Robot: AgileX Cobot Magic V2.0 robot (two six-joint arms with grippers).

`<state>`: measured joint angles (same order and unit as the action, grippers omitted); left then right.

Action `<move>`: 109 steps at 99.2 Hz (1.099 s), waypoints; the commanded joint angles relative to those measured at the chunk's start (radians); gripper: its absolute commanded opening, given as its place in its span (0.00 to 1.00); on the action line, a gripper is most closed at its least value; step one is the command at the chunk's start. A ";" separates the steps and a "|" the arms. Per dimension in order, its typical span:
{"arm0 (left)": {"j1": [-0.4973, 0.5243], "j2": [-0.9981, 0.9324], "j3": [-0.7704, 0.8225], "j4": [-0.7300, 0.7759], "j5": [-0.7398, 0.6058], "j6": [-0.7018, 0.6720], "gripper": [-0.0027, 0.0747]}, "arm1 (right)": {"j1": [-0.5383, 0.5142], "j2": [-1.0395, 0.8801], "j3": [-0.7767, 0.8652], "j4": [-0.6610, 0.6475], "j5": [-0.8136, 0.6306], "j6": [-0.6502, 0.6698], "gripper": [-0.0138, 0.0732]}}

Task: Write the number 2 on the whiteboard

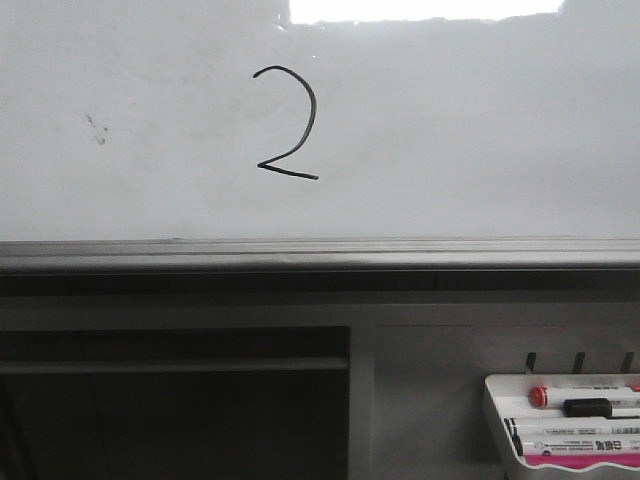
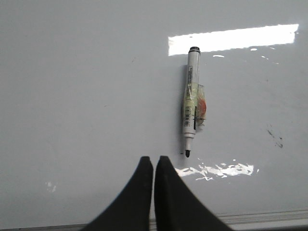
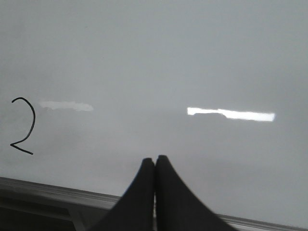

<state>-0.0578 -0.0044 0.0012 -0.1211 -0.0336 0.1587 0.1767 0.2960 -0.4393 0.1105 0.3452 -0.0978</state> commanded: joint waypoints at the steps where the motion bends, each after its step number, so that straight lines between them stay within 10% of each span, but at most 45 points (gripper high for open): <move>1: -0.004 -0.026 0.012 -0.001 -0.081 -0.009 0.01 | -0.006 0.006 -0.025 -0.006 -0.074 -0.006 0.07; 53: -0.004 -0.026 0.012 -0.001 -0.081 -0.009 0.01 | -0.133 -0.221 0.236 0.027 -0.288 0.000 0.07; 109: -0.004 -0.026 0.012 -0.001 -0.081 -0.009 0.01 | -0.045 -0.323 0.476 0.028 -0.481 -0.010 0.07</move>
<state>-0.0578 -0.0044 0.0012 -0.1211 -0.0374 0.1587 0.1259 -0.0126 0.0127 0.1441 -0.0478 -0.0973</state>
